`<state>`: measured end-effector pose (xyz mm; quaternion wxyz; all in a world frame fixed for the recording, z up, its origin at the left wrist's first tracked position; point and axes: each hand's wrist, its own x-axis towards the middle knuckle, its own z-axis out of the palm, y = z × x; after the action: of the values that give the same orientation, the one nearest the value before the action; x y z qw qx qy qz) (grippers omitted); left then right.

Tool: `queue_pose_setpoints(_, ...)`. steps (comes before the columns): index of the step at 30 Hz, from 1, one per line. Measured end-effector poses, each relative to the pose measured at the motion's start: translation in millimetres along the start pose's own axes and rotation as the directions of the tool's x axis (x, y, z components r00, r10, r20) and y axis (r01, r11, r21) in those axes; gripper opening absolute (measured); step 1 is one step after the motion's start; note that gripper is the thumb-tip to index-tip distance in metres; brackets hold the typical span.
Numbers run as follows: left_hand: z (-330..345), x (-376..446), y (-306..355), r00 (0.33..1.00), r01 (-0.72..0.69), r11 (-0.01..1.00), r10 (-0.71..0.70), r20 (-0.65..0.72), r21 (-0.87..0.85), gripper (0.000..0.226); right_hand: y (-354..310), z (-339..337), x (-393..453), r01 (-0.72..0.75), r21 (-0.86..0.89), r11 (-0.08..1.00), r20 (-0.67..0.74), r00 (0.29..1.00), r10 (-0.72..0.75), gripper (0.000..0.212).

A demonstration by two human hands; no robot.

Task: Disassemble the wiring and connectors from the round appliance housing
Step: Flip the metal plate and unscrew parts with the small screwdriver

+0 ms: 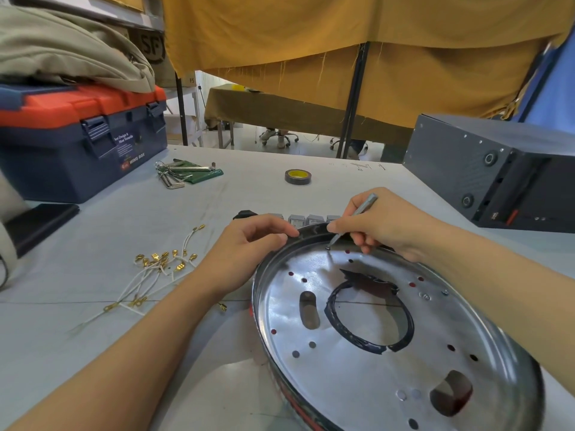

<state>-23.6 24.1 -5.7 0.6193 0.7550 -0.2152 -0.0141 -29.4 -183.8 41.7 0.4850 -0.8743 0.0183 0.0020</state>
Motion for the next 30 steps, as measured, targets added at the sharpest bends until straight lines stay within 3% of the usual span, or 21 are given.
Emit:
queue_pose_setpoints(4, 0.1, 0.5, -1.0, 1.0, 0.001, 1.0, -0.001, -0.002, -0.006, 0.022, -7.8, 0.3, 6.0, -0.02, 0.038, 0.999, 0.023, 1.0, 0.019, 0.019)
queue_pose_setpoints(7, 0.4, 0.7, -1.5, 1.0, 0.001, 1.0, -0.001, -0.002, -0.018, 0.023, -10.2, 2.7, 8.2, -0.023, 0.033, 0.999, 0.022, 1.0, 0.022, 0.026)
queue_pose_setpoints(14, 0.3, 0.4, -1.4, 1.0, 0.0, 1.0, 0.0, -0.002, -0.023, 0.023, -20.7, 2.7, 12.5, 0.058, -0.276, 0.959, -0.016, 0.998, -0.064, 0.016)
queue_pose_setpoints(17, 0.2, 0.1, -1.2, 1.0, -0.003, 1.0, 0.003, 0.002, -0.014, 0.024, -31.0, -1.2, 13.3, 0.09, -0.376, 0.922, 0.038, 0.996, -0.081, 0.017)
queue_pose_setpoints(23, 0.8, 0.2, -1.0, 1.0, -0.009, 1.0, 0.009, 0.003, -0.008, 0.023, -52.0, -3.6, 18.6, 0.098, -0.646, 0.757, 0.135, 0.991, -0.013, 0.022)
queue_pose_setpoints(27, 1.2, 0.0, -0.7, 1.0, -0.019, 1.0, 0.019, -0.002, -0.009, 0.023, -52.8, -0.8, 17.6, 0.085, -0.656, 0.75, 0.18, 0.983, 0.047, 0.032)
queue_pose_setpoints(30, 1.6, 0.5, -0.7, 1.0, -0.022, 1.0, 0.022, -0.002, -0.002, 0.023, -48.5, -2.0, 17.2, 0.08, -0.591, 0.803, 0.187, 0.981, 0.041, 0.034)
